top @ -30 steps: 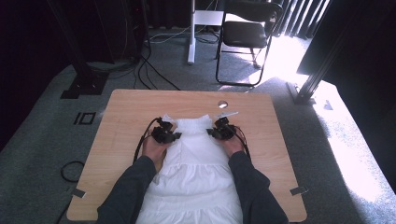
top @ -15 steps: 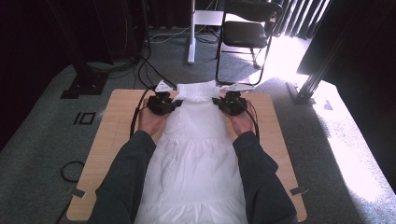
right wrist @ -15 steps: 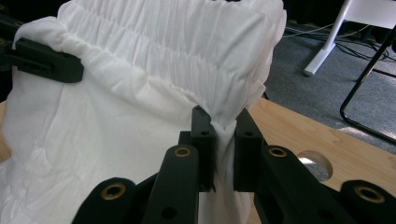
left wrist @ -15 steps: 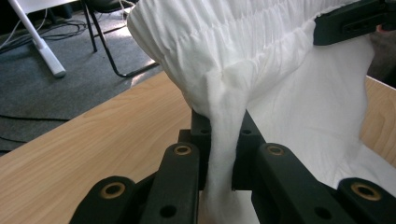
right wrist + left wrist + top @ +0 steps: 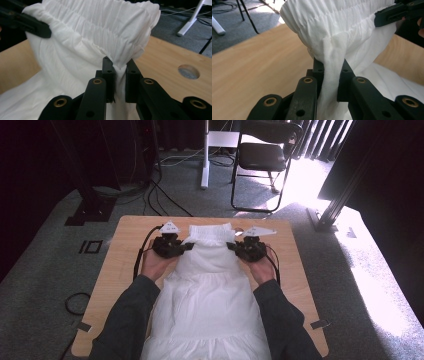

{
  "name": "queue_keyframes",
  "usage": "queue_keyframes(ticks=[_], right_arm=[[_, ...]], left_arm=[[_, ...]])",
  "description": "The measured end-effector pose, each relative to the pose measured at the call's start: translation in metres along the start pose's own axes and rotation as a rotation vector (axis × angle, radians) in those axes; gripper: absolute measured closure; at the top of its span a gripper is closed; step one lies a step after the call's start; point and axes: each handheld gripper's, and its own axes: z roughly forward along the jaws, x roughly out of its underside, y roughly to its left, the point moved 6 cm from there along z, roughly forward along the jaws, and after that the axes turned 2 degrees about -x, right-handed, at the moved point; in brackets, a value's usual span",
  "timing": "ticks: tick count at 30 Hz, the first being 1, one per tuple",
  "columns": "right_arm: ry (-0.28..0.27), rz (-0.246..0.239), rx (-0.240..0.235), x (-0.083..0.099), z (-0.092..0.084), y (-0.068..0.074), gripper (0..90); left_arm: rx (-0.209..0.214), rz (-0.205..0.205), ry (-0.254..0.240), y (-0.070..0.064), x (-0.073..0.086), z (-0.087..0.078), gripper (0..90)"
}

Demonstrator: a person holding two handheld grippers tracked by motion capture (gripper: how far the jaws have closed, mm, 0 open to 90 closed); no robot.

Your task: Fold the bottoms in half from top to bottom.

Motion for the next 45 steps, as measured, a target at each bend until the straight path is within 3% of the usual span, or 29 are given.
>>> queue_keyframes(ticks=[2,4,5,7,8,9,11,12,13,14,16,19,20,22,25,31,35,41,45], right_arm=[[0.016,-0.019,-0.024,0.016,-0.012,0.016,81.9],[0.022,-0.02,-0.034,0.02,-0.015,0.021,81.9],[0.03,-0.03,-0.058,0.032,-0.025,0.032,81.8],[0.037,-0.034,-0.065,0.037,-0.027,0.036,81.8],[0.064,-0.035,-0.082,0.053,-0.033,0.047,81.8],[0.064,-0.035,-0.082,0.053,-0.033,0.047,81.8],[0.116,-0.026,-0.105,0.08,-0.036,0.06,81.8],[0.116,-0.026,-0.105,0.08,-0.036,0.06,81.8],[0.136,-0.021,-0.115,0.091,-0.037,0.064,81.8],[0.191,-0.016,-0.133,0.116,-0.036,0.072,81.6],[0.238,0.001,-0.15,0.135,-0.035,0.078,81.5],[0.275,-0.005,-0.151,0.15,-0.034,0.081,81.2],[0.302,-0.008,-0.147,0.156,-0.032,0.083,81.1],[0.364,-0.026,-0.121,0.168,-0.026,0.084,80.4],[0.405,-0.051,-0.088,0.174,-0.017,0.084,79.8],[0.366,-0.018,-0.089,0.17,-0.007,0.078,79.8],[0.352,0.011,-0.091,0.166,0.0,0.072,80.5],[0.317,0.062,-0.063,0.151,0.024,0.048,81.3],[0.313,0.061,-0.034,0.143,0.036,0.036,81.3]], left_arm=[[0.017,0.012,0.0,-0.011,0.011,-0.006,82.4],[0.038,0.018,-0.004,-0.023,0.023,-0.013,82.4],[0.044,0.023,-0.004,-0.029,0.029,-0.017,81.9],[0.067,0.006,-0.011,-0.041,0.044,-0.021,81.8],[0.075,0.003,0.001,-0.047,0.053,-0.022,81.7],[0.078,0.007,0.018,-0.052,0.061,-0.022,81.7],[0.125,-0.016,0.072,-0.073,0.094,-0.021,81.4],[0.125,-0.016,0.072,-0.073,0.094,-0.021,81.2],[0.135,-0.02,0.098,-0.081,0.108,-0.02,81.2],[0.145,-0.021,0.118,-0.086,0.119,-0.018,80.8],[0.158,-0.027,0.164,-0.095,0.138,-0.013,80.6],[0.164,-0.043,0.232,-0.104,0.162,-0.002,80.1],[0.15,-0.03,0.251,-0.105,0.167,0.001,80.0],[0.134,-0.02,0.255,-0.105,0.17,0.004,80.3],[0.108,0.001,0.237,-0.103,0.17,0.006,80.8],[0.11,-0.018,0.201,-0.09,0.169,0.011,81.9],[0.074,0.012,0.193,-0.078,0.163,0.019,82.2],[0.026,0.031,0.164,-0.052,0.15,0.037,83.0],[0.003,0.025,0.167,-0.033,0.138,0.051,82.9]])
